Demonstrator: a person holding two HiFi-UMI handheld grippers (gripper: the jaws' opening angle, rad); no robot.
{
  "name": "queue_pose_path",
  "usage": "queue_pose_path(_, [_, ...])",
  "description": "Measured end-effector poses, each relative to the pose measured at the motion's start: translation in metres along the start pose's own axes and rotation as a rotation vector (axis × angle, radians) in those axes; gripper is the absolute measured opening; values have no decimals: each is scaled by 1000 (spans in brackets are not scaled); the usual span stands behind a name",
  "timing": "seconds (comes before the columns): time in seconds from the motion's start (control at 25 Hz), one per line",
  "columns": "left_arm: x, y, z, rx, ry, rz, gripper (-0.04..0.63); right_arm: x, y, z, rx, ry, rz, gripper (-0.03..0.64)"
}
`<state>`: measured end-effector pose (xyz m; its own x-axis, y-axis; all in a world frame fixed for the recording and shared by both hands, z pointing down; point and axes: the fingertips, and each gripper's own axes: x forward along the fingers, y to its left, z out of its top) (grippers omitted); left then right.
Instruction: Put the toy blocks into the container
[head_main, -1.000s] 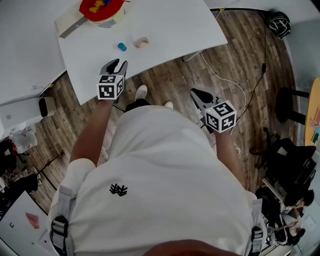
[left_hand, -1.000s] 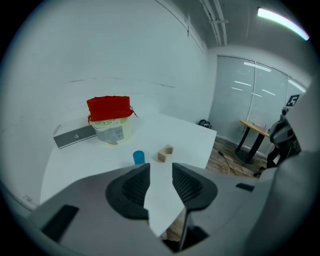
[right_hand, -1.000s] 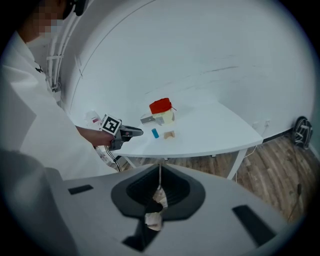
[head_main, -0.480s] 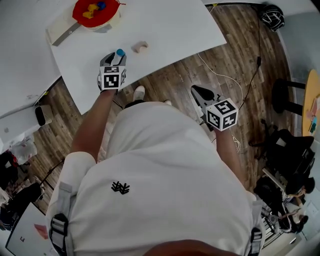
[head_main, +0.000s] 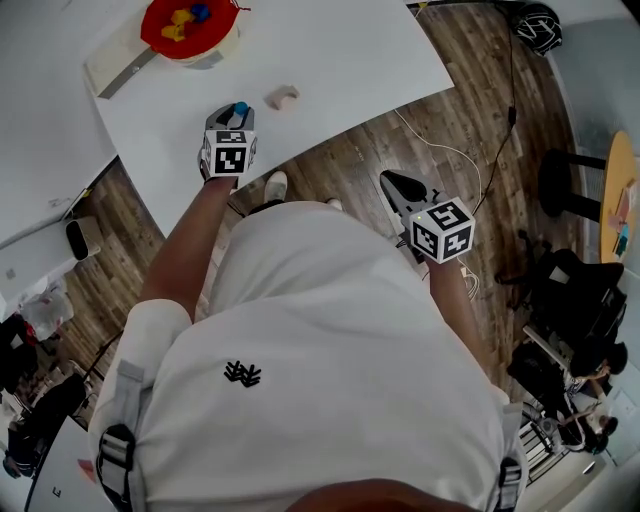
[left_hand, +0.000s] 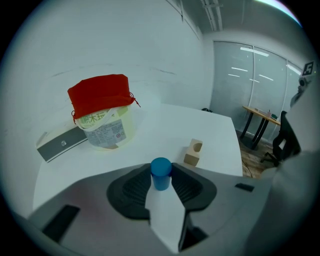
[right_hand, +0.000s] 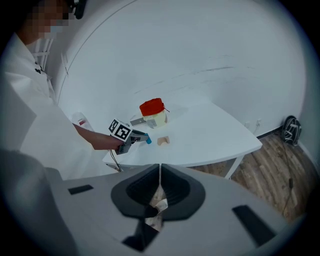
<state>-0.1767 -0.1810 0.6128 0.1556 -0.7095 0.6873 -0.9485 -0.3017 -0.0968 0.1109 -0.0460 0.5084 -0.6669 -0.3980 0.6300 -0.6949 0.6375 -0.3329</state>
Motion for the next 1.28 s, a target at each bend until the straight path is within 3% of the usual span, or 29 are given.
queue_pose_path(0.36, [-15,2,7,8,-14,-55,129,13,12,6,0,1,4,12])
queue_pose_path(0.64, [-48,8,40,46,-60,-143,130,28,20,17,-5,-13,11,12])
queue_pose_path(0.88, [-81,30,86,81,-124,-186,129,40,27,21,7,-25,12,12])
queue_pose_path(1.28, [-110,95,181,157,-246,-159,130,47,36,21,44,-48,-8,12])
